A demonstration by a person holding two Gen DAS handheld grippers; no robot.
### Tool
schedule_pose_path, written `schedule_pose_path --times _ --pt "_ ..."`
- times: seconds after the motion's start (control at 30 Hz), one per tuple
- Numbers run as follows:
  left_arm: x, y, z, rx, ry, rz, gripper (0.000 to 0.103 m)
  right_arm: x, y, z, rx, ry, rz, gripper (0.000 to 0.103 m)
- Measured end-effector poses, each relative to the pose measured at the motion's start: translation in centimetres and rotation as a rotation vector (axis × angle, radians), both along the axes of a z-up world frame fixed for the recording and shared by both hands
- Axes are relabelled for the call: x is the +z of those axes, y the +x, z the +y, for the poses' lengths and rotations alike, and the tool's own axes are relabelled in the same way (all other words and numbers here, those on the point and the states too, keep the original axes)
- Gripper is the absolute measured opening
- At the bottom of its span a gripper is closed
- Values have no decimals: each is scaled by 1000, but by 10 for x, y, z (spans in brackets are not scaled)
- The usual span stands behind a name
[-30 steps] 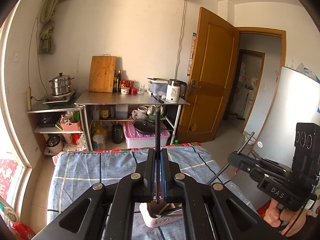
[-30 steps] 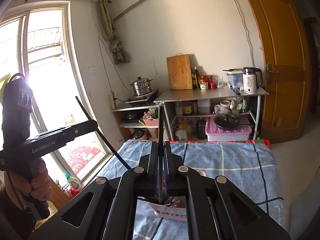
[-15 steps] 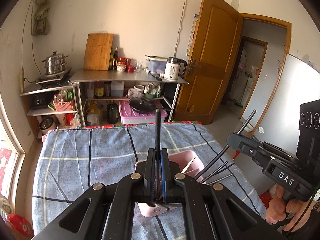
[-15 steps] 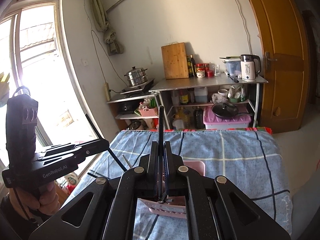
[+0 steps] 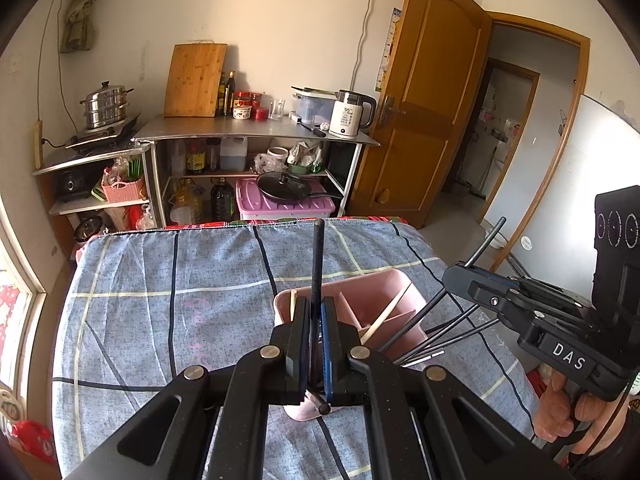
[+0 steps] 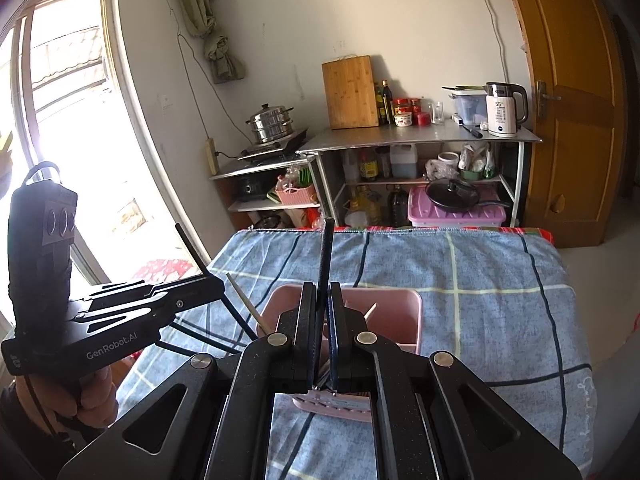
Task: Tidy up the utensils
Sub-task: 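Open both tools to drop the black chopsticks into the basket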
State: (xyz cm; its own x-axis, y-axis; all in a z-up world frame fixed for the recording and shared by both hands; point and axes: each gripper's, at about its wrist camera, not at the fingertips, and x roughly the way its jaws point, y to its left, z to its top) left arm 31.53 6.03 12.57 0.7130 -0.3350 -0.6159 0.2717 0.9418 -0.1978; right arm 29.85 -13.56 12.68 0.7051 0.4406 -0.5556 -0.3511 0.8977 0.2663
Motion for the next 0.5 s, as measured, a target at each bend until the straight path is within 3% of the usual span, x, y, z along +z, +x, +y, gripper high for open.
schedule_pose_path --times 0.2,0.5 --pt "11 -9 4 18 -10 -38 15 5 -4 -2 13 -19 3 9" --pt "33 -45 10 38 -26 -102 15 16 -26 -15 -6 -5 -28 12"
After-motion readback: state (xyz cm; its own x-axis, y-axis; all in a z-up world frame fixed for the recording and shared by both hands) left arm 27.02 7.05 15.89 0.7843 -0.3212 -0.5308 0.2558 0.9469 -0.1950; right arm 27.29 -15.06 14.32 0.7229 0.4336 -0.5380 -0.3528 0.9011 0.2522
